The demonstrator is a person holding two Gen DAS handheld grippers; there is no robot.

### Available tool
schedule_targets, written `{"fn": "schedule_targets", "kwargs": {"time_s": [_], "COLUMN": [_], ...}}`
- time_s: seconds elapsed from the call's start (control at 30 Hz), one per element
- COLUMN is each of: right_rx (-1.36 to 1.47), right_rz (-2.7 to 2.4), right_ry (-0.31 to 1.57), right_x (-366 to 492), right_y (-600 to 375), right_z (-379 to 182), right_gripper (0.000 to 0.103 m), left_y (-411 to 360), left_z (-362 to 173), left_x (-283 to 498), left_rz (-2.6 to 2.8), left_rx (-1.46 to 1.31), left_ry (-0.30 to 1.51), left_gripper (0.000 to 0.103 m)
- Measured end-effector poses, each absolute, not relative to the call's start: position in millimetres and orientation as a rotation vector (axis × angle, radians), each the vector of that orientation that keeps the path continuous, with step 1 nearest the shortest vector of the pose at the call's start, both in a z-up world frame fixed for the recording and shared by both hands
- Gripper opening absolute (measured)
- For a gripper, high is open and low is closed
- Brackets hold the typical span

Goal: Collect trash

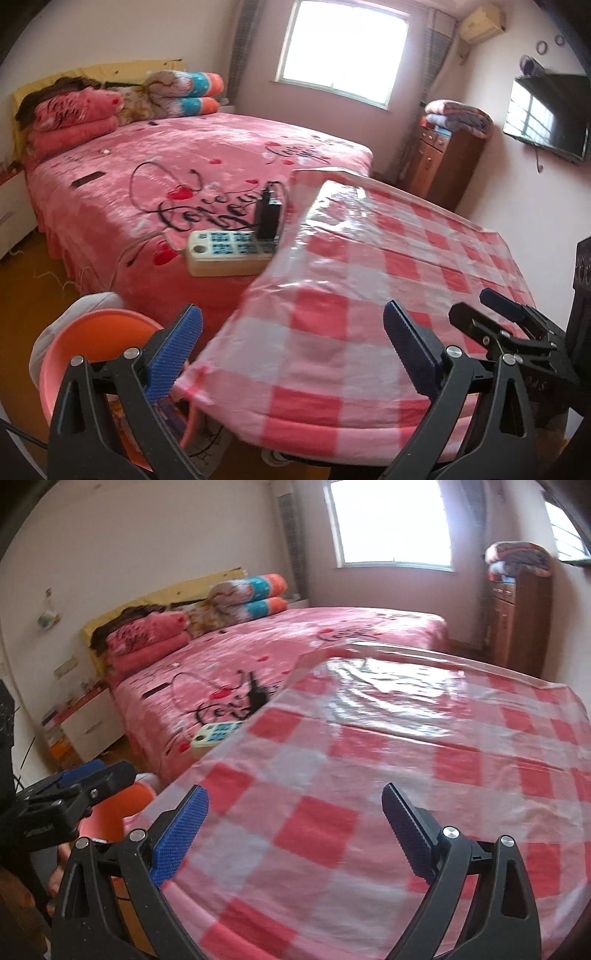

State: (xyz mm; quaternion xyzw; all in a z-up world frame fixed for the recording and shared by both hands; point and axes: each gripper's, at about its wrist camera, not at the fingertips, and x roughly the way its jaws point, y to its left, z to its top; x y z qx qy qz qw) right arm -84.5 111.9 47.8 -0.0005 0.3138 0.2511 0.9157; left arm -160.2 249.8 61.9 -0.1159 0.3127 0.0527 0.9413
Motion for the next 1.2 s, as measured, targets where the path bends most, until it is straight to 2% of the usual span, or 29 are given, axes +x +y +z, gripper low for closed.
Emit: {"fn": "schedule_targets", "kwargs": {"time_s": [1.2], "right_rx": [0.038], "right_rz": [0.12], "right_ry": [0.584], "right_x": [-51.2], "right_y": [-53.3], "right_z": [36.7], "right_gripper": [0.094], "left_y": [81.0], "left_z": [66.1], "left_x": [-86.9], "left_rz": [-0.043], "left_rx": [-0.072], "left_ry": [0.684], "left_gripper": [0.099]}}
